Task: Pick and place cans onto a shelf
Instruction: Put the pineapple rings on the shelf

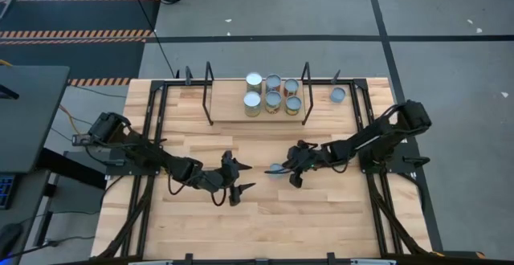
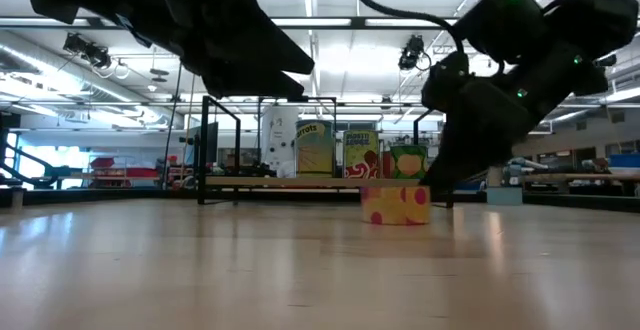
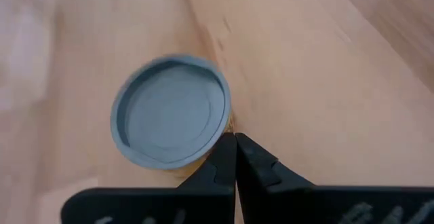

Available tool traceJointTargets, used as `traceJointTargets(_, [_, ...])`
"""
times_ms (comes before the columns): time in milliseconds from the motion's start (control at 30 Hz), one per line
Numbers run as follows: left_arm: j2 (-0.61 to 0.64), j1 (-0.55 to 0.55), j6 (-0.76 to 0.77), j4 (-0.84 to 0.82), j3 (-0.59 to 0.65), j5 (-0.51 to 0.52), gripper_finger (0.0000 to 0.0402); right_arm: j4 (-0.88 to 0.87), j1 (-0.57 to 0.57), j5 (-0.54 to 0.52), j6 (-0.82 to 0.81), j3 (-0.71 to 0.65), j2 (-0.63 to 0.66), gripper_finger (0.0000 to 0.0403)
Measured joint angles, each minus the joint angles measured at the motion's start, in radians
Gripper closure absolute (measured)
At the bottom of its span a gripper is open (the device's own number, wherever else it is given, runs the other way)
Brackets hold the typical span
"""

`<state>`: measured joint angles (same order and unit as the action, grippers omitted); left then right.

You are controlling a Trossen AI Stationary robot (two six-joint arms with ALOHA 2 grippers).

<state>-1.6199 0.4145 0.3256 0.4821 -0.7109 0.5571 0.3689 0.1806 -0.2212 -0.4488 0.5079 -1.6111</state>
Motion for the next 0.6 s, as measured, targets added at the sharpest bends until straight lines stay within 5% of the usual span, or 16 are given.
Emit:
traceJointTargets(267, [-0.087,-0.014,-0.043,0.156,-0.001,-0.034,0.0102,0.22,0.0,0.069,0.011,0.001,-0.085,0.0398])
traceJointTargets(433, [-0.173,-0.067,-0.068,0.188,-0.064,-0.114,0.0085,0.071,0.003,0.076,0.015,0.001,0.01,0.0398])
traceJointTargets(600, [-0.289,-0.129,-0.076,0.054,-0.204,-0.17,0.0083,-0.143,0.005,0.061,0.011,0.001,0.178,0.0398])
